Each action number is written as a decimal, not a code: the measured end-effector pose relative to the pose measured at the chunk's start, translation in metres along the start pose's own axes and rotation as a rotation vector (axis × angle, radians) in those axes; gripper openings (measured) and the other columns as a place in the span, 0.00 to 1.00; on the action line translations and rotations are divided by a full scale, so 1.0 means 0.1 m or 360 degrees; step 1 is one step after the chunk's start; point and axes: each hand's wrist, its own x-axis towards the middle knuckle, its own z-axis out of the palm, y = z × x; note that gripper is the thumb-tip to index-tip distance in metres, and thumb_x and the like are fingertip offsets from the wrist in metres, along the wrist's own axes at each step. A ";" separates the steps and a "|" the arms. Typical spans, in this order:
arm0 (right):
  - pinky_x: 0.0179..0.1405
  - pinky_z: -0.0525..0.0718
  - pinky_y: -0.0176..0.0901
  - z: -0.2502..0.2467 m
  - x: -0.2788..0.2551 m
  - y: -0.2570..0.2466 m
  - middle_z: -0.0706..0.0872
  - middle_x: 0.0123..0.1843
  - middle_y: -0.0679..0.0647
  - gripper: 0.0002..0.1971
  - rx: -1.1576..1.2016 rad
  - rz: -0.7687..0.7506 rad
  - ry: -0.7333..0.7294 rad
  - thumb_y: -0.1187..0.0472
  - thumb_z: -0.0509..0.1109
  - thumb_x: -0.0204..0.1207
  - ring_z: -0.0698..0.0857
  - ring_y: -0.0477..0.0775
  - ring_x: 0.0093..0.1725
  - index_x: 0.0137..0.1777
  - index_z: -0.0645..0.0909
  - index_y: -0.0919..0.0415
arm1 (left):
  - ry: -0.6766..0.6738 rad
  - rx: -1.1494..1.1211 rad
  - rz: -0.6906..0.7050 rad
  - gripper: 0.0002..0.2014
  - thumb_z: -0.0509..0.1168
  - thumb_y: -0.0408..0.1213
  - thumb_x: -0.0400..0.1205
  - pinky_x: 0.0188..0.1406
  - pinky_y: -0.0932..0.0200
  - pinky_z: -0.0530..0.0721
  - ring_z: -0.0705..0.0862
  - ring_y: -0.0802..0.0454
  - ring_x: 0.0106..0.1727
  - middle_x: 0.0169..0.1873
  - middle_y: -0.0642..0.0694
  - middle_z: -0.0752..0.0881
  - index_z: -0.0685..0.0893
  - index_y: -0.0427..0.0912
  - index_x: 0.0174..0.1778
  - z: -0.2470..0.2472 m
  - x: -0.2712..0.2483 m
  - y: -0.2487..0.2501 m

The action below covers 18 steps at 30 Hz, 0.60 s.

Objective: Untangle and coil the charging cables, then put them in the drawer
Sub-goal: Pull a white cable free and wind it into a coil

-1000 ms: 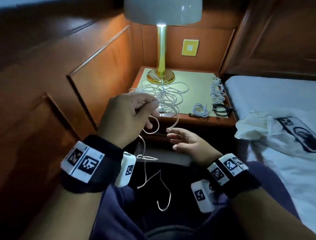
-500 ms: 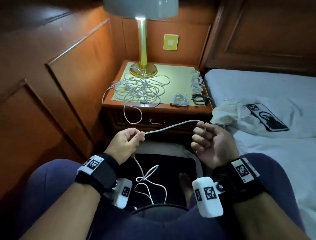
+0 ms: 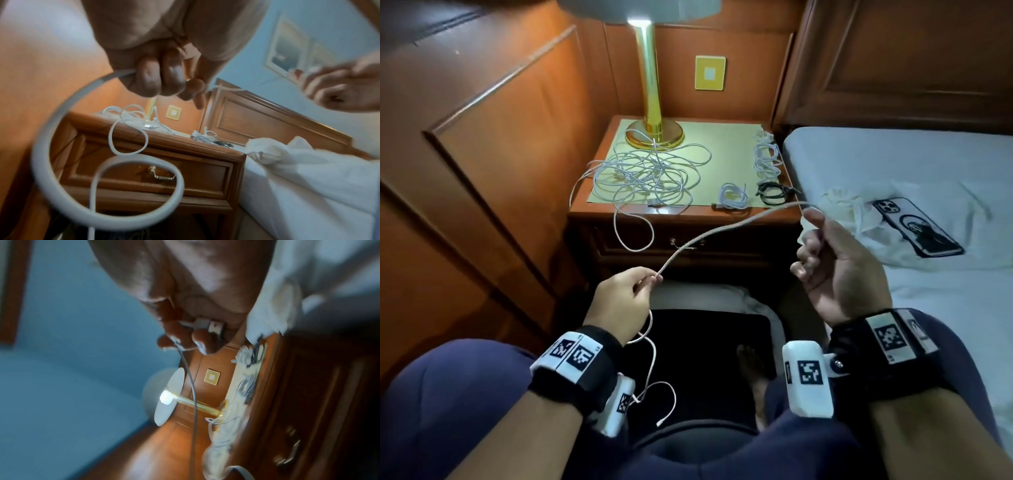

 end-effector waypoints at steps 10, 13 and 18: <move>0.58 0.84 0.38 0.23 -0.22 0.62 0.92 0.49 0.45 0.12 -0.1845 0.0036 -0.0791 0.57 0.61 0.89 0.88 0.38 0.51 0.58 0.87 0.51 | -0.0323 0.0041 0.0981 0.10 0.64 0.41 0.88 0.41 0.58 0.84 0.84 0.57 0.40 0.40 0.54 0.82 0.88 0.43 0.47 0.09 -0.17 0.22; 0.29 0.78 0.36 0.34 -0.29 0.61 0.87 0.29 0.50 0.14 -0.1765 0.0234 -0.0910 0.57 0.57 0.91 0.80 0.43 0.27 0.56 0.85 0.58 | -0.0164 -0.0082 0.0962 0.06 0.66 0.36 0.86 0.49 0.68 0.82 0.85 0.59 0.46 0.44 0.52 0.84 0.89 0.42 0.53 0.04 -0.16 0.25; 0.19 0.58 0.39 0.39 -0.30 0.55 0.69 0.20 0.50 0.17 -0.1173 0.0493 -0.0880 0.63 0.54 0.90 0.62 0.47 0.18 0.54 0.84 0.69 | -0.0219 -0.0128 0.0934 0.12 0.63 0.38 0.87 0.57 0.66 0.82 0.85 0.58 0.56 0.54 0.48 0.85 0.87 0.37 0.60 0.01 -0.12 0.25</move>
